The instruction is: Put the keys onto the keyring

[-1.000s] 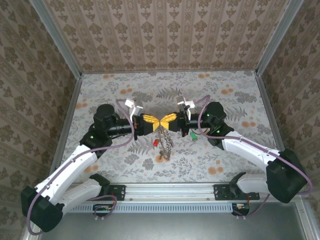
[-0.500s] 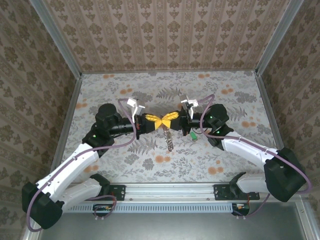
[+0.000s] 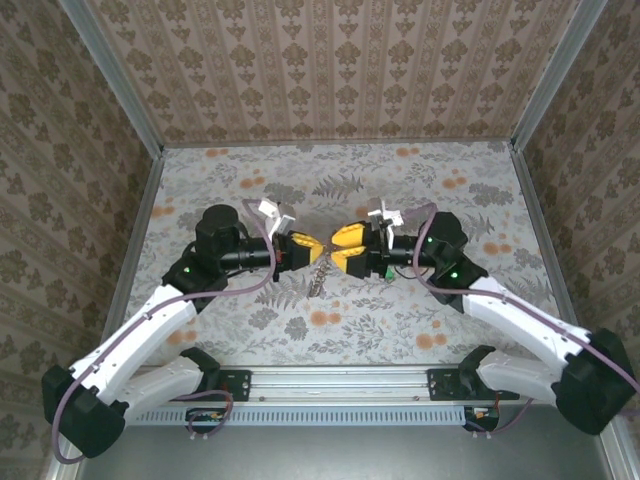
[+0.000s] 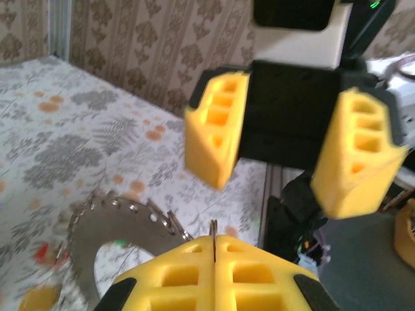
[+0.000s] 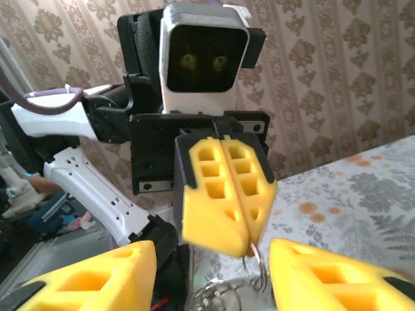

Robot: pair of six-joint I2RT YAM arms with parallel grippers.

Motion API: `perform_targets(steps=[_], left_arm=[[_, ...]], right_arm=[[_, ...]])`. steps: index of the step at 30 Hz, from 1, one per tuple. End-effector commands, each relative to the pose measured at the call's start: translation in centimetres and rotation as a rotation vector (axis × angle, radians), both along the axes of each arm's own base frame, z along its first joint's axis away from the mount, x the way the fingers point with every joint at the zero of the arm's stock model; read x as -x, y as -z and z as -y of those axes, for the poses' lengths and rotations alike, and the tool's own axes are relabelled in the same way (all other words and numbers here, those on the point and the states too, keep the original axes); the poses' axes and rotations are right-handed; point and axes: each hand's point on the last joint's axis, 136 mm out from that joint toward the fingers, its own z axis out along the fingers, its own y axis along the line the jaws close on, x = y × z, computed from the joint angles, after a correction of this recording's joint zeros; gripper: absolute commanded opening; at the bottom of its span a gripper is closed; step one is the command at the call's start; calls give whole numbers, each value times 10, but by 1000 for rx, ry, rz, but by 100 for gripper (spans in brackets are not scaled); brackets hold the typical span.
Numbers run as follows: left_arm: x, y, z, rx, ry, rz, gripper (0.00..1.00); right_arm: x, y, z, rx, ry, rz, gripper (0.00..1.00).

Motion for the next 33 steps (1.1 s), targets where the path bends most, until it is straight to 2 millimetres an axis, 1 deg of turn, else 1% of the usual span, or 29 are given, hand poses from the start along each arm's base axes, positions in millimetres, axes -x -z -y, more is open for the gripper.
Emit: perform_targets(steps=[1,4,8,11,14,17,20,25,31,33], left_arm=[[4,-6,-4,-77,21,69,0],[9,0,-2,-150,62,62,0],[19,5,1,-245,135,48,0],[26,7,2,-293,179,44,0],[31,9,5,-324,213,37,0],[33,14,8,-353,233,37,0],[34,16,11,-363,243,37,0],[34,13,14,-352,249,50,0],[35,11,15,-339,260,57,0],[36,11,16,-332,268,54,0]], right_arm=[[-9,31,16,186,113,-10,55],[-12,42,22,267,147,-36,54],[-13,48,20,277,141,-60,52],[-8,47,18,260,111,-54,50],[-1,43,13,237,65,-48,48],[3,42,9,226,34,-44,47],[9,41,4,211,-16,-50,47],[16,48,-4,219,-68,-68,46],[21,55,-5,232,-90,-83,43],[23,53,-8,224,-104,-81,40]])
